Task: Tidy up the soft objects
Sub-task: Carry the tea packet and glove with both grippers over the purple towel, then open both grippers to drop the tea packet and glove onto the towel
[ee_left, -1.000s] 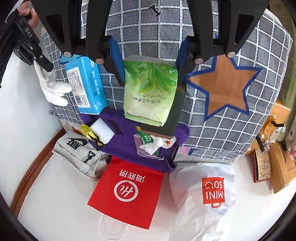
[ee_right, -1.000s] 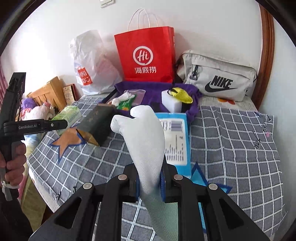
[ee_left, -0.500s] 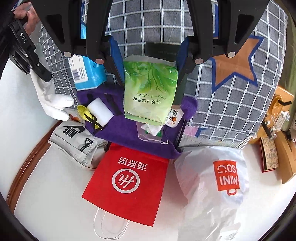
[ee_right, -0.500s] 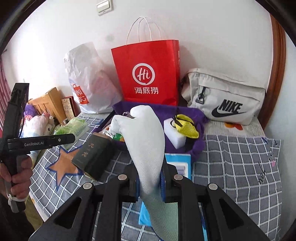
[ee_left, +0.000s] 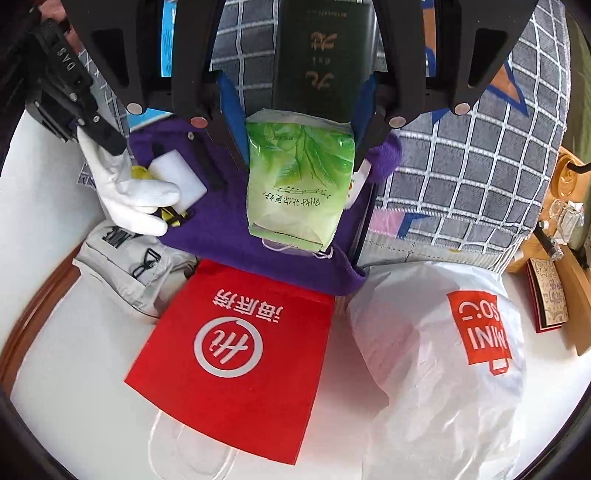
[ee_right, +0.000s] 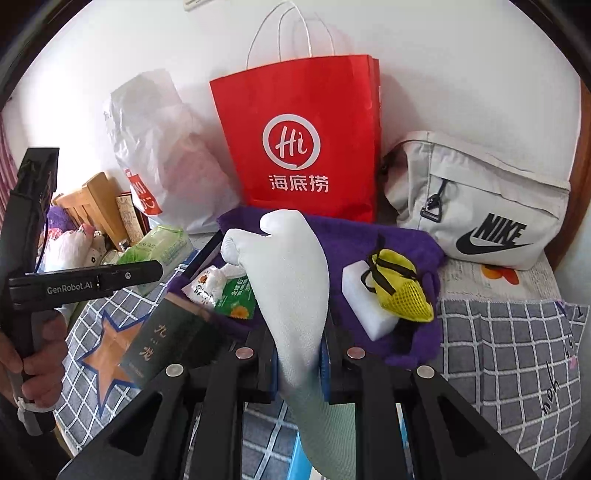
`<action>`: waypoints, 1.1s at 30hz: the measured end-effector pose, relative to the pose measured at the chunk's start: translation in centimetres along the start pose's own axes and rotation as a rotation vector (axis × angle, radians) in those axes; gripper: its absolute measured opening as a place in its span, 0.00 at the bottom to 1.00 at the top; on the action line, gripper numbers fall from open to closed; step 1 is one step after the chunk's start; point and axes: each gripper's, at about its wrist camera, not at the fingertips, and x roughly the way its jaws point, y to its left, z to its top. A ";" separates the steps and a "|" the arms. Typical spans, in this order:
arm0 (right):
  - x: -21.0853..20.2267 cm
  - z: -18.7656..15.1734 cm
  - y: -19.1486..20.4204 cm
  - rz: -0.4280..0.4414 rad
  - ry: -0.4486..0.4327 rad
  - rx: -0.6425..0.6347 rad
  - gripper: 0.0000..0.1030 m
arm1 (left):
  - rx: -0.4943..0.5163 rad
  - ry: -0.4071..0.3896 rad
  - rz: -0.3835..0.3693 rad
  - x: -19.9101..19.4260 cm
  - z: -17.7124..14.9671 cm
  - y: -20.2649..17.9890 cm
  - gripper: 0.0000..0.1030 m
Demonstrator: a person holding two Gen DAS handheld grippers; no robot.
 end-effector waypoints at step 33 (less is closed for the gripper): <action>11.8 1.4 -0.1 0.014 0.173 -0.001 0.19 | 0.026 0.056 0.001 9.5 4.7 0.5 0.47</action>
